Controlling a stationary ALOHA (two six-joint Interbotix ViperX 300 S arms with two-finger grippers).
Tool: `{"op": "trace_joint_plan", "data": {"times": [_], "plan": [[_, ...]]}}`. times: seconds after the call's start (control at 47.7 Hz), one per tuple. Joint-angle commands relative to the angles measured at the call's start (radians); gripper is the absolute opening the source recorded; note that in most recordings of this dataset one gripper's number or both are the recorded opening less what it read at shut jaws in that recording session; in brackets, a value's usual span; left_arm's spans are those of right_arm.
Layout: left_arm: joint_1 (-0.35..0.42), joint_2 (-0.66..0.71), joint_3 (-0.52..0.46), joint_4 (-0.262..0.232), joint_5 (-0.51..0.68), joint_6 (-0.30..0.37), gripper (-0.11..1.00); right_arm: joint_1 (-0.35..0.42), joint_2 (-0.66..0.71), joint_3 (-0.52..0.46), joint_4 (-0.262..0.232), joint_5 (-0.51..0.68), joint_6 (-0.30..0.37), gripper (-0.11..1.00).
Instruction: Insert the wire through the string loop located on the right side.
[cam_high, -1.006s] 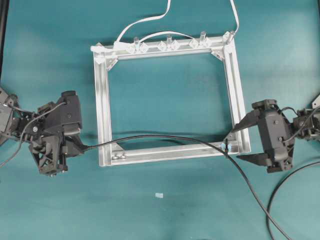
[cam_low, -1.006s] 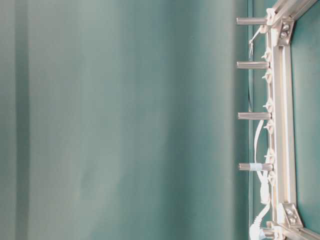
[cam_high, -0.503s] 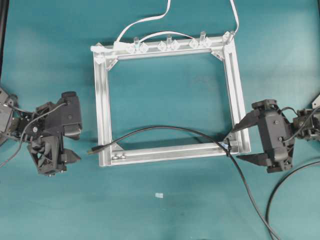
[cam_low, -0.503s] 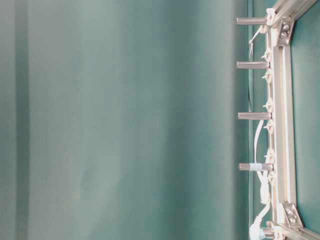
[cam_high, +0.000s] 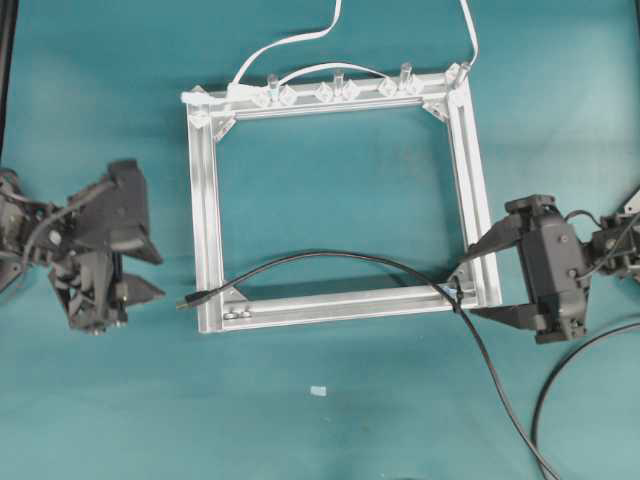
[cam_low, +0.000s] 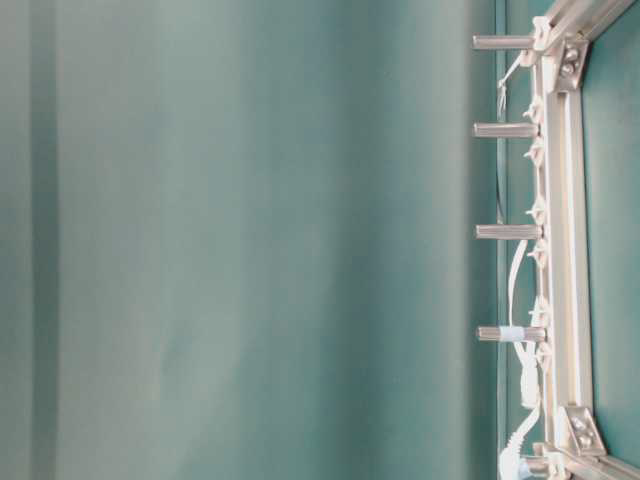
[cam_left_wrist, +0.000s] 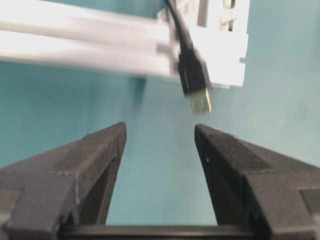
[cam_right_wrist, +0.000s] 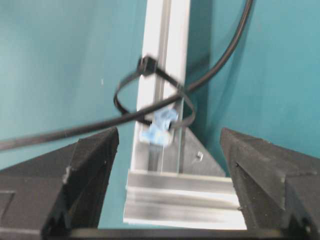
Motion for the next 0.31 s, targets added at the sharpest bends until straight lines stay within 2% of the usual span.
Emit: {"op": "trace_joint_plan", "data": {"times": [0.0,0.293], "plan": [[0.018,-0.052,-0.002,0.005,-0.018,0.02,0.6,-0.011,-0.048,-0.021,-0.002,-0.012,-0.002,0.87],[0.06,-0.156,0.038,0.005,-0.078,0.107,0.6,-0.049,-0.184,-0.018,-0.002,-0.011,0.0,0.87]]}}
